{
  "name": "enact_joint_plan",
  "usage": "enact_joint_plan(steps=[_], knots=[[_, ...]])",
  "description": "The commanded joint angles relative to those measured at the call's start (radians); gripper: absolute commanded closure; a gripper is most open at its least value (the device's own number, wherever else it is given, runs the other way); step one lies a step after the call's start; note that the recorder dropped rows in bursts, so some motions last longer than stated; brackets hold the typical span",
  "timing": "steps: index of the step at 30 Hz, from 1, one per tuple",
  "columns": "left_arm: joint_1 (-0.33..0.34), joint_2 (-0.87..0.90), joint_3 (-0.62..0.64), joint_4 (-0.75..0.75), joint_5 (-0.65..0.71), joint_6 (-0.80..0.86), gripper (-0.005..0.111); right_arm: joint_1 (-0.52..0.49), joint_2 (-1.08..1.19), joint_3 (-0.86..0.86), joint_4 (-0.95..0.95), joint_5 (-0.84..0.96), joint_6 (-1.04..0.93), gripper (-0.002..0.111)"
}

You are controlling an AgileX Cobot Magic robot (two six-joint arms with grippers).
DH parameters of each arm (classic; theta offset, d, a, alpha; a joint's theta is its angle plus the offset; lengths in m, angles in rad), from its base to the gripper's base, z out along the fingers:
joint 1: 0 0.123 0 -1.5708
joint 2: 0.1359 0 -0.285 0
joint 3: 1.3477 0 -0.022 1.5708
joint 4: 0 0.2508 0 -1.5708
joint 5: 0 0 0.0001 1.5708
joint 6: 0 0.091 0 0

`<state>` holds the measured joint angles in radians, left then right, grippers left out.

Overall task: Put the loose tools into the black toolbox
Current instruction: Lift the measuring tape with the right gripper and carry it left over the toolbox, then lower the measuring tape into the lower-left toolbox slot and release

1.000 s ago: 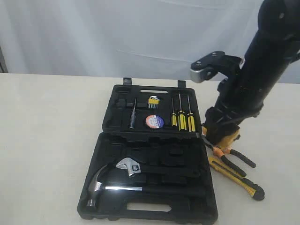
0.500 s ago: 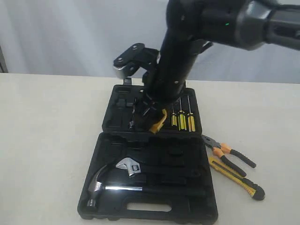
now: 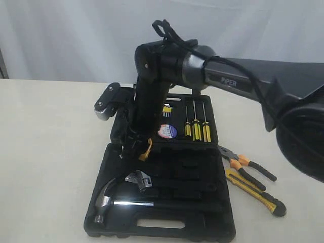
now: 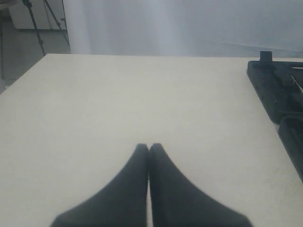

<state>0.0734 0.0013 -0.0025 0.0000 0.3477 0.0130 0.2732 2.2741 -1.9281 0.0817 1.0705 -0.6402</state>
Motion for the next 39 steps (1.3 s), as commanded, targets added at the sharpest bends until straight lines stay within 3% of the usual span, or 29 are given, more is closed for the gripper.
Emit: enact_joint_plan(steps=[1, 20, 30, 39], knots=[[-0.005, -0.001, 0.003, 0.000, -0.005, -0.006, 0.107, -0.002, 0.014, -0.013, -0.004, -0.058, -0.048, 0.081], [-0.005, -0.001, 0.003, 0.000, -0.005, -0.006, 0.107, -0.002, 0.072, -0.013, 0.025, -0.206, -0.169, 0.081], [-0.005, -0.001, 0.003, 0.000, -0.005, -0.006, 0.107, -0.002, 0.072, -0.013, 0.151, -0.172, -0.287, 0.081], [-0.005, -0.001, 0.003, 0.000, -0.005, -0.006, 0.107, 0.008, 0.074, -0.013, 0.125, -0.155, -0.289, 0.081]])
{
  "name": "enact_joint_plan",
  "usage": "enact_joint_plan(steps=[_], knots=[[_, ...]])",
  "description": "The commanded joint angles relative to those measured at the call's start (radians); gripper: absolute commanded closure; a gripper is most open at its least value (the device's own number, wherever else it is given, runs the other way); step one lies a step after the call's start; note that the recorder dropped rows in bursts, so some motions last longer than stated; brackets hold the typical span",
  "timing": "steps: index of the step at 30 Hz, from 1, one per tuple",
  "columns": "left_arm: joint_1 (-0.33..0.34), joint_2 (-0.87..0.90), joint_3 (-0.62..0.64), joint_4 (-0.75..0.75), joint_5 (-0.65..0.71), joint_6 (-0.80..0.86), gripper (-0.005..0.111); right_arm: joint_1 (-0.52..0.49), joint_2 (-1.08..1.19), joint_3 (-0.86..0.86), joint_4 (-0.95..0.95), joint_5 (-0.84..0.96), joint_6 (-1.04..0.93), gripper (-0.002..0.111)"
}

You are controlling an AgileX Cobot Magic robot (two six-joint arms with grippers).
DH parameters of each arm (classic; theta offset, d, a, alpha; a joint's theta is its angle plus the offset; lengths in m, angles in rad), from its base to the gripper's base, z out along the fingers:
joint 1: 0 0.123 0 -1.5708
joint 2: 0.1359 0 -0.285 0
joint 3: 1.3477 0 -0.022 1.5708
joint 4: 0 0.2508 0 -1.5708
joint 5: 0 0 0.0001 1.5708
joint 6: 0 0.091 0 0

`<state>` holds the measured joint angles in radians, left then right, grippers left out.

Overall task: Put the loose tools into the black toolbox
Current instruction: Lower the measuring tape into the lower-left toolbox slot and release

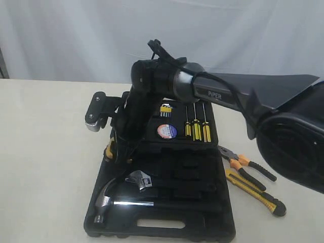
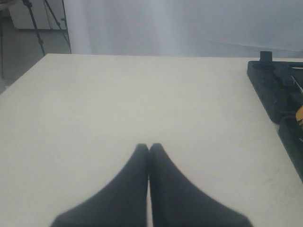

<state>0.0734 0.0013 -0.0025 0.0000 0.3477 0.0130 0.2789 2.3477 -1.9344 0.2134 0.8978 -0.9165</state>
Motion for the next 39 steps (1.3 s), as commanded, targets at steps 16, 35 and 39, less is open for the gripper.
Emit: enact_joint_plan(steps=[16, 35, 39], knots=[[-0.005, -0.001, 0.003, 0.000, -0.005, -0.006, 0.107, 0.005, 0.032, -0.007, -0.001, 0.071, -0.043, 0.081], [-0.005, -0.001, 0.003, 0.000, -0.005, -0.006, 0.107, 0.005, 0.042, -0.007, 0.054, 0.058, -0.048, 0.049], [-0.005, -0.001, 0.003, 0.000, -0.005, -0.006, 0.107, 0.005, 0.042, -0.007, 0.063, 0.083, -0.048, 0.046]])
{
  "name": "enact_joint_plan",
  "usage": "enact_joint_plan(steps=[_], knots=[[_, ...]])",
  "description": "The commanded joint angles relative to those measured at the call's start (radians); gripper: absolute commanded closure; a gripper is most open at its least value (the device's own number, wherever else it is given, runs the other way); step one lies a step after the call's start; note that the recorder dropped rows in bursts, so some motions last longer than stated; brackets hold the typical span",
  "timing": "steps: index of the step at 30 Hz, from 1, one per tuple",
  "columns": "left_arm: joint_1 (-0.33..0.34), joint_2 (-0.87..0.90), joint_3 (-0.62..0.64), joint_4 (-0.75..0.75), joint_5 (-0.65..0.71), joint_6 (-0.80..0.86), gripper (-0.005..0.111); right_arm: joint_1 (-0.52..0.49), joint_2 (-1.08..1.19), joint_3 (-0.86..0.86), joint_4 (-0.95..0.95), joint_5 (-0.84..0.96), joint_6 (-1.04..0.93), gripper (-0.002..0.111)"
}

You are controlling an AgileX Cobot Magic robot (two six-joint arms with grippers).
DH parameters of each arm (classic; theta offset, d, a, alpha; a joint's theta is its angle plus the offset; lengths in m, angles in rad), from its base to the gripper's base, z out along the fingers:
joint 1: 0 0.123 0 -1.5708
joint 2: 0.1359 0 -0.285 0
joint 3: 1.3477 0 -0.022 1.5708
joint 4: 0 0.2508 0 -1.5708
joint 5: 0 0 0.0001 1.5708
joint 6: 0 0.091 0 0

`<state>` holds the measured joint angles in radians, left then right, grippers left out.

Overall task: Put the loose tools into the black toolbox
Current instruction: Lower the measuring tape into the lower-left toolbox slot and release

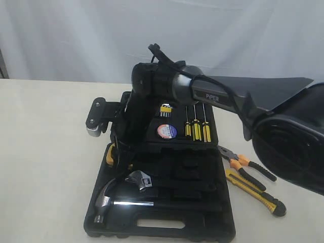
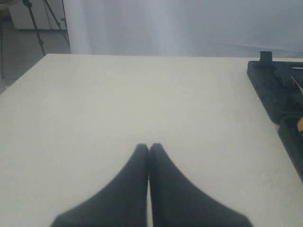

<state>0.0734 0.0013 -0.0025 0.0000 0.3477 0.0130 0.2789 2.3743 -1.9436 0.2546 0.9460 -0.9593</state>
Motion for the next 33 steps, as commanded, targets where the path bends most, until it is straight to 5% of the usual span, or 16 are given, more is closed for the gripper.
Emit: enact_joint_plan(steps=[1, 13, 28, 33], knots=[[-0.005, -0.001, 0.003, 0.000, -0.005, -0.006, 0.107, 0.005, 0.016, 0.002, 0.023, 0.035, -0.005, 0.045], [-0.005, -0.001, 0.003, 0.000, -0.005, -0.006, 0.107, 0.005, 0.016, 0.002, 0.023, 0.073, -0.005, 0.031], [-0.005, -0.001, 0.003, 0.000, -0.005, -0.006, 0.107, 0.005, -0.039, -0.050, 0.036, 0.082, 0.058, 0.032], [-0.005, -0.001, 0.003, 0.000, -0.005, -0.006, 0.107, 0.005, -0.083, -0.101, 0.074, 0.152, 0.088, 0.057]])
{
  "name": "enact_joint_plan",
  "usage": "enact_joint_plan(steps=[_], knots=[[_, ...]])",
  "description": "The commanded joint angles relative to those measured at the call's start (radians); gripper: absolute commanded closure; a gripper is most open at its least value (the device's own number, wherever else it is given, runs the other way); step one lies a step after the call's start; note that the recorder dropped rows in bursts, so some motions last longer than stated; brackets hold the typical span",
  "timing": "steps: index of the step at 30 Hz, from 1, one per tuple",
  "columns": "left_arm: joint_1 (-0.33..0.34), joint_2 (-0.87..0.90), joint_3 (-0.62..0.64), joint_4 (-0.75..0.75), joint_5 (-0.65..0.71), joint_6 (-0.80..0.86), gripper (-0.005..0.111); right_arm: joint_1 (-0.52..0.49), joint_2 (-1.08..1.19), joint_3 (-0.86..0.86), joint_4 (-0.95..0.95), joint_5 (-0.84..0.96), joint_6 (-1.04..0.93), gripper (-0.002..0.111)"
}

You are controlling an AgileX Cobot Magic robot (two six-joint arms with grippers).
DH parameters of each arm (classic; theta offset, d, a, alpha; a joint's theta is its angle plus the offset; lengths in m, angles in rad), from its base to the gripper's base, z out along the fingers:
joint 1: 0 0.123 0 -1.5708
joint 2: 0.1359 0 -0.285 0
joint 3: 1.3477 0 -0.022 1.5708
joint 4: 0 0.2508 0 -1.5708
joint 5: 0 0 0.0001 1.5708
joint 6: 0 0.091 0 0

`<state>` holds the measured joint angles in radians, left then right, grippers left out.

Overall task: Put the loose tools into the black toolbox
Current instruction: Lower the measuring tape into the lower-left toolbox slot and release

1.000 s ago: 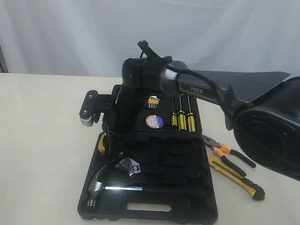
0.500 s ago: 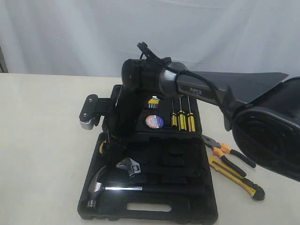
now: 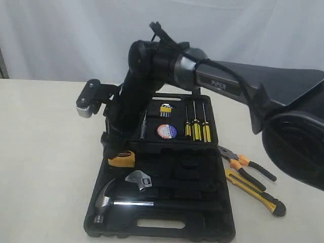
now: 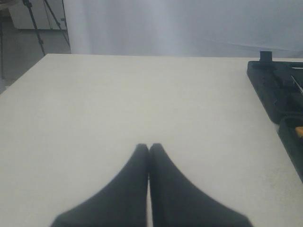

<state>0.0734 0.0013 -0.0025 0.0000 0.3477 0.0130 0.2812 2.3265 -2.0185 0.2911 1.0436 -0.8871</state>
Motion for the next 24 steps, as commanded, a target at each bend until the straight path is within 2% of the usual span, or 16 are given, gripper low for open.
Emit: enact_joint_plan(steps=[1, 2, 3, 4, 11, 24], knots=[[-0.005, -0.001, 0.003, 0.000, -0.005, -0.006, 0.107, 0.003, -0.043, -0.028, 0.046, 0.070, 0.029, 0.064], [-0.005, -0.001, 0.003, 0.000, -0.005, -0.006, 0.107, 0.003, -0.051, -0.028, 0.046, 0.083, 0.048, 0.081], [-0.005, -0.001, 0.003, 0.000, -0.005, -0.006, 0.107, 0.003, -0.054, -0.028, 0.046, 0.091, 0.057, 0.092], [-0.005, -0.001, 0.003, 0.000, -0.005, -0.006, 0.107, 0.003, -0.056, -0.028, 0.048, 0.105, 0.091, 0.108], [-0.005, -0.001, 0.003, 0.000, -0.005, -0.006, 0.107, 0.001, -0.042, -0.026, 0.051, 0.157, 0.193, 0.109], [-0.005, -0.001, 0.003, 0.000, -0.005, -0.006, 0.107, 0.001, 0.067, -0.026, 0.057, 0.159, 0.237, 0.109]])
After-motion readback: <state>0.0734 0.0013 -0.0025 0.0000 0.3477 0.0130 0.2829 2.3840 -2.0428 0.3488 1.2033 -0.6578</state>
